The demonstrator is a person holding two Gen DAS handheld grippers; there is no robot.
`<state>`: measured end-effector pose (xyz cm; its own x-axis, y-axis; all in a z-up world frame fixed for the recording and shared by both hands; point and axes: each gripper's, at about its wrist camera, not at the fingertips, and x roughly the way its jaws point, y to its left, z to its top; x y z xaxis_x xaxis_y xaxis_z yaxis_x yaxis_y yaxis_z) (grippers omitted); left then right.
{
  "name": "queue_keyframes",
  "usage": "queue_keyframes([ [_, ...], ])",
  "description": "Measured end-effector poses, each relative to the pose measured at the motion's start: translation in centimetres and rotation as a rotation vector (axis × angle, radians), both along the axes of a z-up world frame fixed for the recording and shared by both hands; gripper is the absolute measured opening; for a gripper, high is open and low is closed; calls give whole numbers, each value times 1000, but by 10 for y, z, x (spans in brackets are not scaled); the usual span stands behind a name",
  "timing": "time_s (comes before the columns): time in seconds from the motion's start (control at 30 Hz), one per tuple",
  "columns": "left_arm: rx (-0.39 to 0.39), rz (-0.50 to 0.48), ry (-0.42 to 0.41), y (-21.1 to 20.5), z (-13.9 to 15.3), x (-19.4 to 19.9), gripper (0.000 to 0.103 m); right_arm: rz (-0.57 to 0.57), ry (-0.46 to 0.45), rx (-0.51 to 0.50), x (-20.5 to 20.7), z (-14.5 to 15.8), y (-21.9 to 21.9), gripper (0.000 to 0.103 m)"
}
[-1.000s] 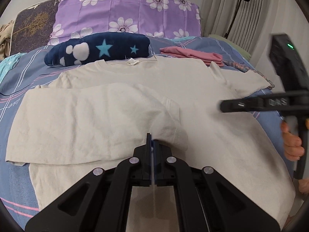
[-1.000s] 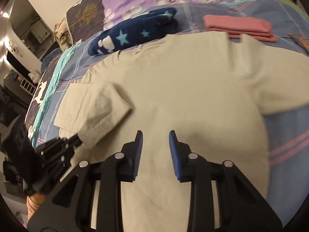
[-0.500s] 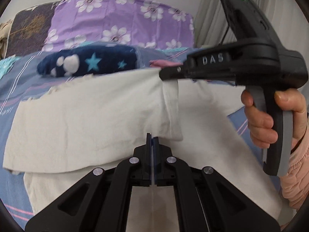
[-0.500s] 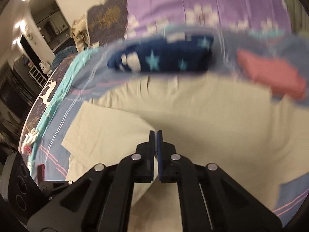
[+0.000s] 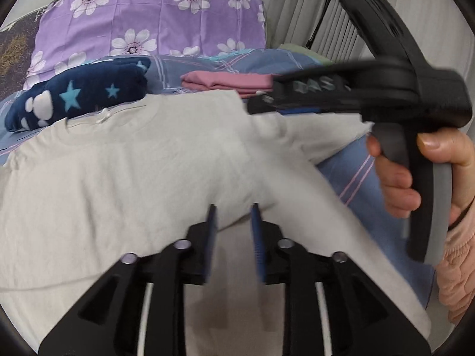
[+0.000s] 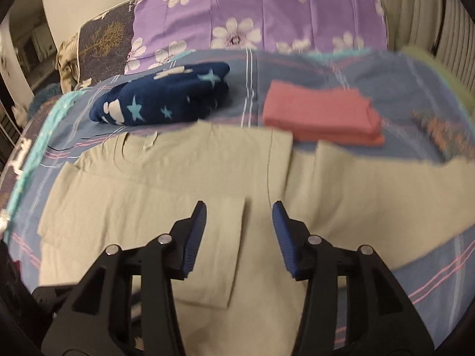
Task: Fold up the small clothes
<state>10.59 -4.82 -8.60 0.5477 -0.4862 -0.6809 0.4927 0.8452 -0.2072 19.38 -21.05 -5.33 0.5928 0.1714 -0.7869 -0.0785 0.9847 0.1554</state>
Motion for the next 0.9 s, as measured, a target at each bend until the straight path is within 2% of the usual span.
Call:
queue_keyframes([
  [0.03, 11, 15, -17, 6, 1, -5, 44, -1, 18, 29, -4, -7, -7, 48],
  [0.13, 58, 83, -62, 31, 7, -14, 58, 22, 89, 133, -10, -27, -12, 47],
  [0.27, 102, 194, -80, 71, 10, -17, 63, 48, 117, 133, -8, -45, 6, 46],
  [0.37, 116, 329, -76, 115, 12, -20, 71, 70, 108, 125, 3, -53, 24, 46],
  [0.43, 120, 429, -72, 150, 10, -23, 74, 85, 95, 81, 10, -56, 35, 32],
  [0.47, 129, 478, -67, 165, 8, -25, 74, 99, 92, 46, 13, -56, 43, 5],
  [0.5, 141, 535, -54, 182, 5, -28, 74, 99, 81, 37, 12, -54, 43, 5],
  [0.57, 143, 602, -25, 209, 0, -31, 74, 95, -30, 41, 2, -27, 44, 4],
  [0.67, 117, 679, 20, 241, -9, -36, 74, 68, -164, -26, -8, 7, 41, 4],
  [0.73, 92, 703, 39, 255, -13, -37, 74, 57, -143, -100, 2, 5, 40, 7],
  [0.8, 66, 713, 41, 261, -14, -34, 74, 52, -75, -166, 13, -15, 38, 17],
  [0.83, 59, 711, 35, 259, -13, -32, 75, 39, -37, -173, 15, -26, 33, 17],
  [0.9, 60, 700, 26, 256, -13, -30, 75, 2, -15, -109, 10, -36, 19, 17],
])
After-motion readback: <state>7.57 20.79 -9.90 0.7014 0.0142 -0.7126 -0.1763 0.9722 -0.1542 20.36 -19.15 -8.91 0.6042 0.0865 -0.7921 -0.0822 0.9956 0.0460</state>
